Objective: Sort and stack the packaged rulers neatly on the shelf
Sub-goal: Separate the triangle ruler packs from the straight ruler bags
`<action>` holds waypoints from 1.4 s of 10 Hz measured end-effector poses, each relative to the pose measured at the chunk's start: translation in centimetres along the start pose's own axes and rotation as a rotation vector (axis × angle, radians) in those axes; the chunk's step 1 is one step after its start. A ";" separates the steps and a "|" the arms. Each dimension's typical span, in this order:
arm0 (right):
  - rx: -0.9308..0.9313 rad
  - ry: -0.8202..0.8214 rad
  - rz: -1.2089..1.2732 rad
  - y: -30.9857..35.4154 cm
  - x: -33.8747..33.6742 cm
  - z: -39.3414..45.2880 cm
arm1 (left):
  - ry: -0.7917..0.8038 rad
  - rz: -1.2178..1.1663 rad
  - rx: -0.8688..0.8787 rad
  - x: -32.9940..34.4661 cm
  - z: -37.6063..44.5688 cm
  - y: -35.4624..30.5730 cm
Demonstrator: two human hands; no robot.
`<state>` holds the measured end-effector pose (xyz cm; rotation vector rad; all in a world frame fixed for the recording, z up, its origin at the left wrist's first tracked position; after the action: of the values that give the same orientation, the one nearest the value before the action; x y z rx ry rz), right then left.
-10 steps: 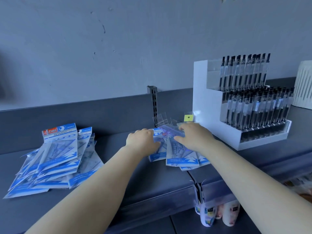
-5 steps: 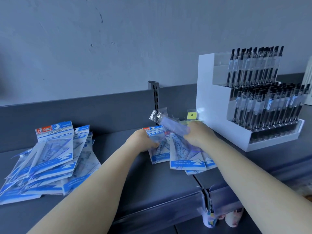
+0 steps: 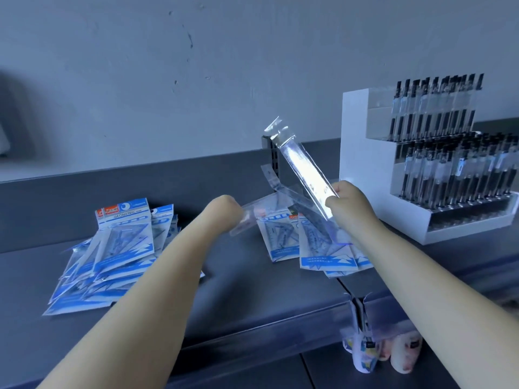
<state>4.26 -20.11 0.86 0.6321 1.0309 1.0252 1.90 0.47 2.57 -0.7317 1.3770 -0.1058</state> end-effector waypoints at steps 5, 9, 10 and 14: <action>-0.046 0.160 0.276 8.8 10.6 -5.1 | -0.079 -0.887 -0.044 -8.5 -5.4 11.2; -0.052 0.574 0.509 20.5 26.5 -12.9 | -0.145 -1.118 -0.097 -18.1 -10.4 29.3; -0.064 0.637 0.514 23.3 30.7 -15.1 | -0.259 -1.096 -0.132 -20.9 -11.8 34.5; -0.080 0.741 0.566 31.0 41.8 -20.5 | -0.529 -0.192 -0.310 -25.4 -12.2 47.9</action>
<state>-20.18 30.22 1.79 0.4890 1.4758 1.8726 -31.28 44.90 -1.24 -1.0637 0.8220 0.1469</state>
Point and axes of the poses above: each hand's wrist, its own z-axis towards the middle knuckle, its own x-axis out of the palm, y = z × x, the point moved 1 cm from there along z, towards the middle knuckle, and after that the axes turned 7 degrees about -x, right-handed, at the moved point
